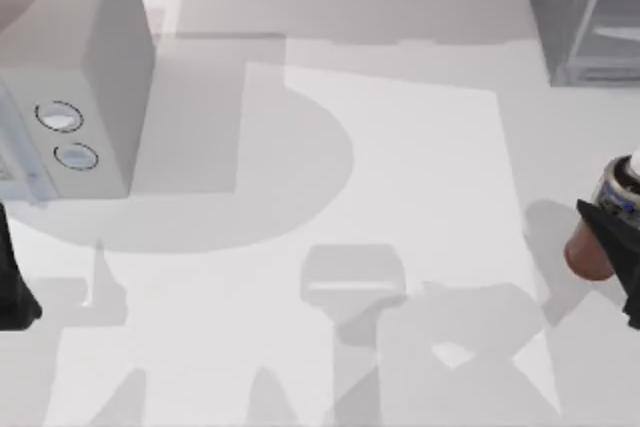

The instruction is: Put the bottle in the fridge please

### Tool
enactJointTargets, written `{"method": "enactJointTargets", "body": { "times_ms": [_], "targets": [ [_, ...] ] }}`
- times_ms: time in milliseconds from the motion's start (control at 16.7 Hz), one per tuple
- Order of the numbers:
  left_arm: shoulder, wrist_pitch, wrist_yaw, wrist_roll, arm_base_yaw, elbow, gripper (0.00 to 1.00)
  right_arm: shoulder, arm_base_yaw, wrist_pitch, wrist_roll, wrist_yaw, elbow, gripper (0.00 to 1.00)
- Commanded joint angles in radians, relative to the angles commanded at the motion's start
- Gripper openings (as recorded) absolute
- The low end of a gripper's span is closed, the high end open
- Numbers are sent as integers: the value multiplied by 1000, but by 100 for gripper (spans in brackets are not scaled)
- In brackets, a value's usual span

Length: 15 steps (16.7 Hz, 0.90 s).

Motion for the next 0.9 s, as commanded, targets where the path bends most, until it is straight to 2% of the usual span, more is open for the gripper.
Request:
{"method": "enactJointTargets", "body": {
  "times_ms": [180,660,900],
  "targets": [
    [0,0,0,0,0,0,100,-195,3,-126,25,105,-24,1],
    [0,0,0,0,0,0,100,-844,8,-568,109,479,-112,1],
    [0,0,0,0,0,0,100,-1107,14,-749,143,632,-146,1]
  ]
}}
